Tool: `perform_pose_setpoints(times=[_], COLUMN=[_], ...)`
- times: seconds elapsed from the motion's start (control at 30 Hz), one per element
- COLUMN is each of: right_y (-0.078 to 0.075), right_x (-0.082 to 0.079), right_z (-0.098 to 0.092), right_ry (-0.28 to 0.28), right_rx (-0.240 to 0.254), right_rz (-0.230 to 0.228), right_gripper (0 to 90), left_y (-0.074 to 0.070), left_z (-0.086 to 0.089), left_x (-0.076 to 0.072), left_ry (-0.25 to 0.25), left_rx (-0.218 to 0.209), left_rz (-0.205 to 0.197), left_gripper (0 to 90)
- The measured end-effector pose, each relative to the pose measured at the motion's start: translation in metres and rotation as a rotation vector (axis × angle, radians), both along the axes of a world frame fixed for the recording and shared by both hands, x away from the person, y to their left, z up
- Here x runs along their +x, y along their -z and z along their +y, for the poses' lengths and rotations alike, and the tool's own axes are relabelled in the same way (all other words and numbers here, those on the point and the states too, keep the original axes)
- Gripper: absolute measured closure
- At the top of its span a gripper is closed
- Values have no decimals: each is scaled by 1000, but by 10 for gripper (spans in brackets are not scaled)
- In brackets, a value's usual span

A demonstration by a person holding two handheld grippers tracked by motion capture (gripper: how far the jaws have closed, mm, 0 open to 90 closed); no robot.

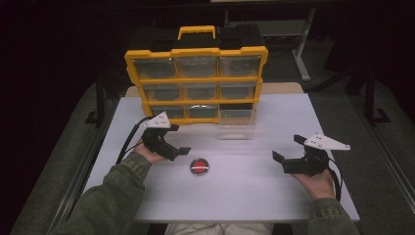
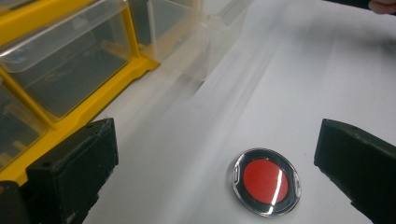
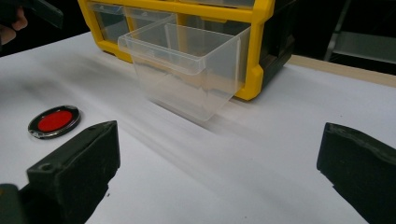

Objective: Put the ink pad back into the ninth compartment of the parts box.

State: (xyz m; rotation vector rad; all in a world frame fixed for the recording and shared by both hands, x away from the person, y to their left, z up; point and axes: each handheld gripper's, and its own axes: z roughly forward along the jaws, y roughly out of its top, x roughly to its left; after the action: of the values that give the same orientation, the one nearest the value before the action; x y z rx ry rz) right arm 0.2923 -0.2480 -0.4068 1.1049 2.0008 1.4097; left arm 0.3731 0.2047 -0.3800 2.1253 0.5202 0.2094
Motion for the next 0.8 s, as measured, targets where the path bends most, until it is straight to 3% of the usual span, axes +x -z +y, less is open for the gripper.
perform_pose_setpoints(times=[0.2,0.3,0.8], right_y=[0,0,1], right_x=[0,0,0], right_z=[0,0,1], right_ry=[-1,-4,-17], right_rx=[0,-1,-4], right_rz=[-2,2,23], right_gripper=[0,0,0], left_y=[2,3,9], left_z=[-5,-6,-21], left_x=[3,5,8], left_ry=[34,35,74], left_rx=[13,-1,56], left_rz=[23,43,70], left_gripper=[0,0,0])
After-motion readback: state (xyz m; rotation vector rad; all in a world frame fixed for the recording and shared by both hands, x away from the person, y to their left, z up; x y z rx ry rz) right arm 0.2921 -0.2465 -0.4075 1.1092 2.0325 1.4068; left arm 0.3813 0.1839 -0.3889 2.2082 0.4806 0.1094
